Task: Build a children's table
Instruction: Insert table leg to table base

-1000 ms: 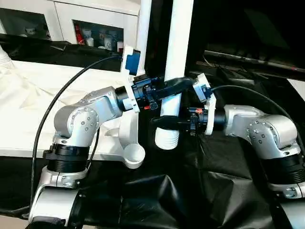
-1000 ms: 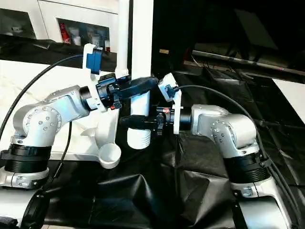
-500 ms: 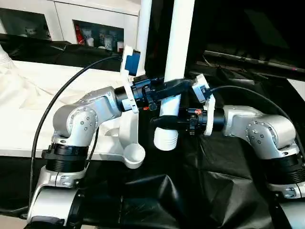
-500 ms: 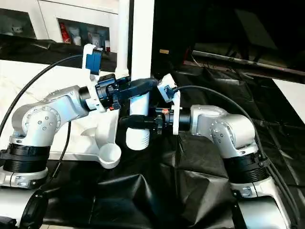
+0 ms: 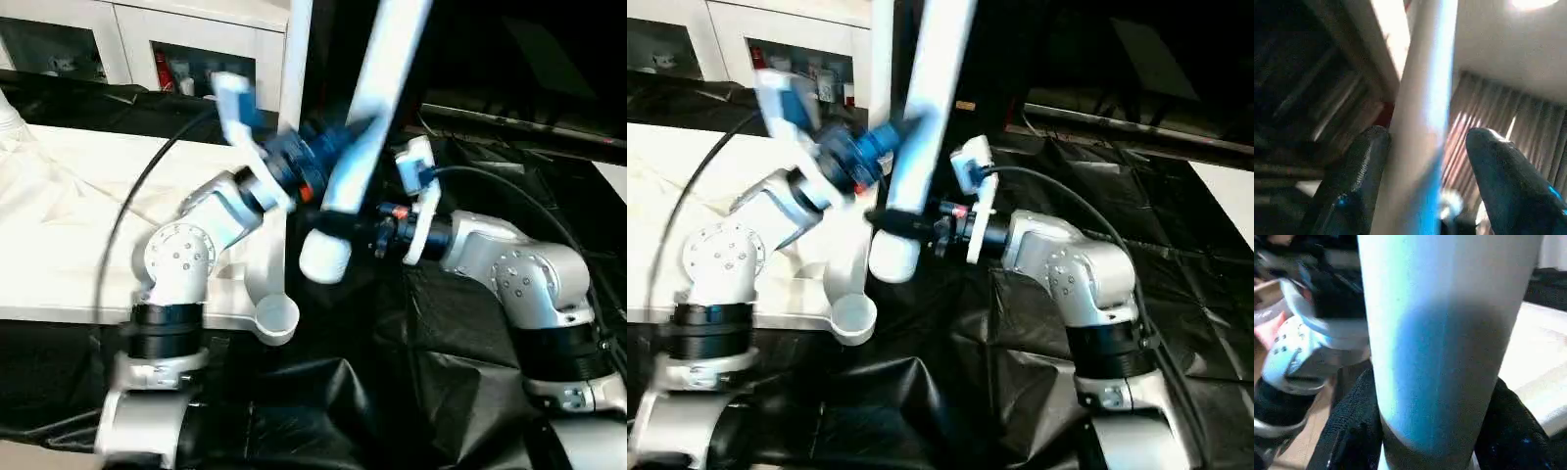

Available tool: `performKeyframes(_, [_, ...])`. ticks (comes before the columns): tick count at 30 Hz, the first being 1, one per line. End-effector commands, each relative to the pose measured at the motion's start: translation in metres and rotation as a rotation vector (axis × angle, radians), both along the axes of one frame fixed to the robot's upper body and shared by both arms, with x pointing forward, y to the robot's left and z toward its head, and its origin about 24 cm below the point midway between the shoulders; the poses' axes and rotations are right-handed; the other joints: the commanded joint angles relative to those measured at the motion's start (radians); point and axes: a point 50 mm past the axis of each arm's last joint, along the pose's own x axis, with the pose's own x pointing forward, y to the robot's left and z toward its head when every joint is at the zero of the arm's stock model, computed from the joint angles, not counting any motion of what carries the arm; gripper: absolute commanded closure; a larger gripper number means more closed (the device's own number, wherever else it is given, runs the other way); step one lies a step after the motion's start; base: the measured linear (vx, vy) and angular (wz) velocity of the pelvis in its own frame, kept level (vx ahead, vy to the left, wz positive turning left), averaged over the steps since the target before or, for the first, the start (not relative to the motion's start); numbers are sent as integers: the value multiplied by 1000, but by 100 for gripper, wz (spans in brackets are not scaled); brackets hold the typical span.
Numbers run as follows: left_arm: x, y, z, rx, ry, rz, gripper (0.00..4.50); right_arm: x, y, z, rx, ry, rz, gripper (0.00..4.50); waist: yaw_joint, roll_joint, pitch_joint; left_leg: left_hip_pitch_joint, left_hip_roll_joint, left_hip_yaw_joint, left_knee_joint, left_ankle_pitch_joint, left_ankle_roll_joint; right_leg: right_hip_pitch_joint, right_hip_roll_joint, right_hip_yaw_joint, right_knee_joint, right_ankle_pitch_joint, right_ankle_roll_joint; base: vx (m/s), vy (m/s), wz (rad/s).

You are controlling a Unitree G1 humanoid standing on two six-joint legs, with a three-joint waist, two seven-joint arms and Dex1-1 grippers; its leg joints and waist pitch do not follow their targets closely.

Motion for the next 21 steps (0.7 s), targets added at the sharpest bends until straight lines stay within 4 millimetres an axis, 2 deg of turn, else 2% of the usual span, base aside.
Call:
performKeyframes(1, [-1, 2, 1, -44, 2, 12, 154, 2, -9, 9, 49, -36, -67, 259, -2, 30, -86, 36, 38, -24, -78, -186, -76, 47, -68, 29, -73, -67, -216, 0, 0, 0])
performKeyframes(2, [-1, 3, 0, -47, 10, 29, 154, 3, -12, 12, 62, -46, -100, 259, -4, 33, -85, 37, 38, -24, -78, -193, -78, 46, -68, 29, -75, -77, -212, 0, 0, 0])
performKeyframes(4, [0, 5, -1, -31, 16, 61, 154, 4, -16, 13, 61, -58, -140, 259, -4, 31, -84, 38, 39, -23, -78, -200, -77, 45, -70, 30, -77, -97, -205, 0, 0, 0])
performKeyframes(5, [4, 9, -9, 113, 25, 177, 154, 9, -25, 12, -5, -91, -254, 259, -3, 25, -84, 36, 41, -26, -80, -196, -76, 46, -70, 30, -79, -105, -194, 0, 0, 0])
performKeyframes(8, [12, 15, -25, 407, 23, 357, 154, 15, -35, 5, -104, -112, -394, 259, -5, 33, -83, 40, 41, -26, -83, -187, -87, 40, -68, 32, -81, -160, -129, 0, 0, 0])
performKeyframes(9, [16, 23, -32, 519, 34, 454, 154, 17, -40, -1, -172, -125, -461, 259, -3, 26, -83, 38, 44, -29, -85, -184, -92, 40, -69, 32, -84, -181, -99, 0, 0, 0])
performKeyframes(10, [18, 31, -36, 599, 21, 551, 154, 18, -44, -5, -212, -134, -517, 259, -5, 30, -82, 39, 42, -28, -85, -189, -104, 38, -71, 32, -83, -191, -92, 0, 0, 0])
performKeyframes(12, [19, 48, -37, 689, -21, 709, 154, 19, -50, -11, -246, -130, -621, 259, -9, 31, -84, 40, 40, -29, -86, -203, -114, 38, -69, 31, -82, -188, -99, 0, 0, 0])
performKeyframes(13, [17, 57, -41, 779, -59, 769, 154, 19, -53, -14, -271, -151, -682, 259, -9, 37, -84, 40, 41, -30, -85, -204, -115, 35, -68, 31, -81, -178, -104, 0, 0, 0])
performKeyframes(14, [12, 62, -44, 840, -121, 780, 154, 19, -55, -16, -284, -171, -724, 259, -8, 40, -83, 40, 43, -32, -87, -205, -114, 31, -70, 30, -84, -178, -100, 0, 0, 0])
performKeyframes(15, [7, 68, -50, 885, -148, 778, 154, 17, -56, -20, -307, -198, -755, 259, -13, 42, -85, 35, 41, -32, -87, -196, -116, 36, -70, 30, -78, -158, -101, 0, 0, 0])
performKeyframes(16, [4, 74, -55, 913, -156, 792, 154, 14, -57, -24, -322, -206, -782, 259, -19, 44, -84, 40, 38, -27, -85, -205, -117, 31, -63, 31, -79, -145, -107, 0, 0, 0])
performKeyframes(17, [-2, 80, -62, 889, -132, 802, 154, 9, -59, -32, -316, -162, -832, 259, -22, 51, -84, 39, 38, -28, -86, -212, -115, 32, -64, 31, -76, -134, -121, 0, 0, 0])
performKeyframes(18, [-2, 80, -62, 889, -132, 802, 154, 9, -59, -32, -316, -162, -832, 259, -22, 51, -84, 39, 38, -28, -86, -212, -115, 32, -64, 31, -76, -134, -121, 0, 0, 0])
performKeyframes(19, [-5, 84, -68, 870, -95, 852, 154, 5, -62, -40, -359, -178, -862, 259, -23, 53, -84, 41, 39, -26, -86, -235, -110, 28, -60, 32, -77, -126, -137, 0, 0, 0])
performKeyframes(21, [-9, 84, -78, 853, -66, 914, 154, -2, -64, -50, -408, -221, -887, 259, -23, 53, -82, 38, 39, -27, -88, -266, -103, 30, -62, 33, -83, -147, -138, 0, 0, 0])
